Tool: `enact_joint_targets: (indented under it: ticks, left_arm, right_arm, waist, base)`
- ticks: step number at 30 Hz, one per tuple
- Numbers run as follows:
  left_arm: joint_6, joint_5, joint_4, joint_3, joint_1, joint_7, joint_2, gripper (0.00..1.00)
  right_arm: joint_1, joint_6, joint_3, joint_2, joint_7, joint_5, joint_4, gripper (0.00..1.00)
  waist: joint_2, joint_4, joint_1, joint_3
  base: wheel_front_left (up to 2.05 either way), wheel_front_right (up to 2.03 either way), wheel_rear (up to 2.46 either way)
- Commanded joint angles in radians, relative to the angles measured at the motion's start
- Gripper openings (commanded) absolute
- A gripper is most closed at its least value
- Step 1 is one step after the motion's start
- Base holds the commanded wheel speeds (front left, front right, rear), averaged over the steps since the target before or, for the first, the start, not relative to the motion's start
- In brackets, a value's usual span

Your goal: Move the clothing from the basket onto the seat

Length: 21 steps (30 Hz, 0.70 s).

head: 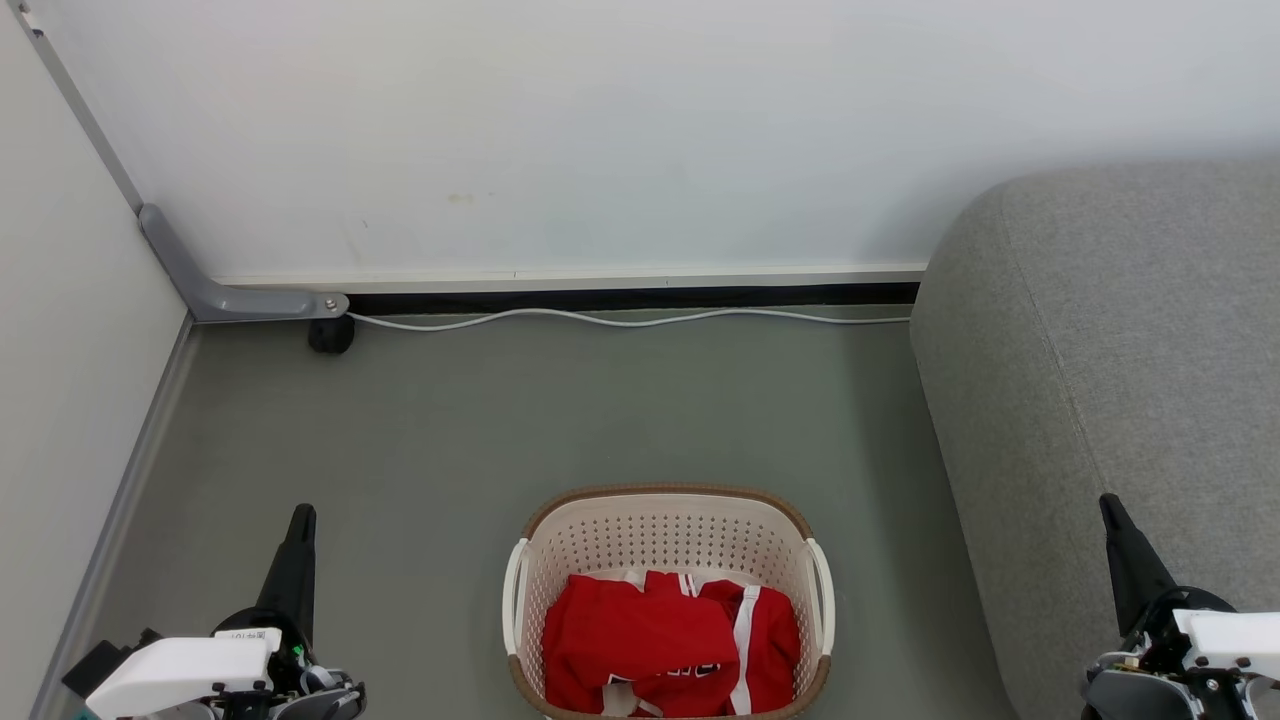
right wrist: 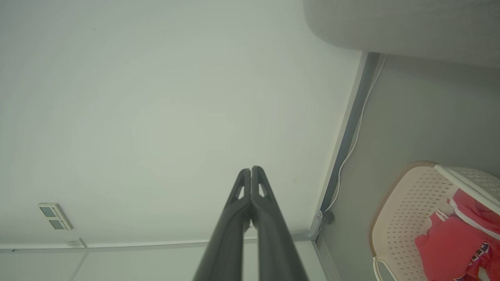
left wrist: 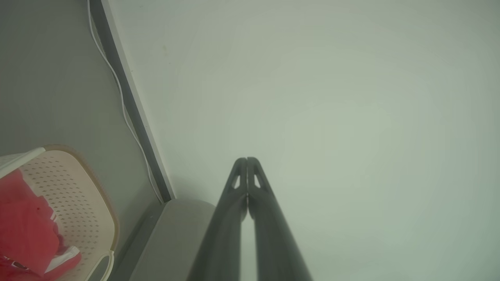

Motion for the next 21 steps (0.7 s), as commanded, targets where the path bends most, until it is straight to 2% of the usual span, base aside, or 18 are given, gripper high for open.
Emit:
enact_joint_targets:
  ticks: [1,21]
  left_arm:
    - [-0.007,-0.004,-0.028,0.032,-0.058,0.006,0.017,0.00]
    - [-0.007,-0.004,-0.028,0.032,-0.058,0.006,0.017,0.00]
  right_arm:
    - [-0.037,0.004,0.017,-0.010,0.008,0.012,-0.031,0.00]
    - [-0.037,0.004,0.017,-0.010,0.008,0.012,-0.031,0.00]
  waist:
    - [0.0000,0.000,0.0000,0.000]
    - [0.0000,0.000,0.0000,0.000]
  base:
    - [0.00,0.00,0.00]
    - [0.00,0.00,0.00]
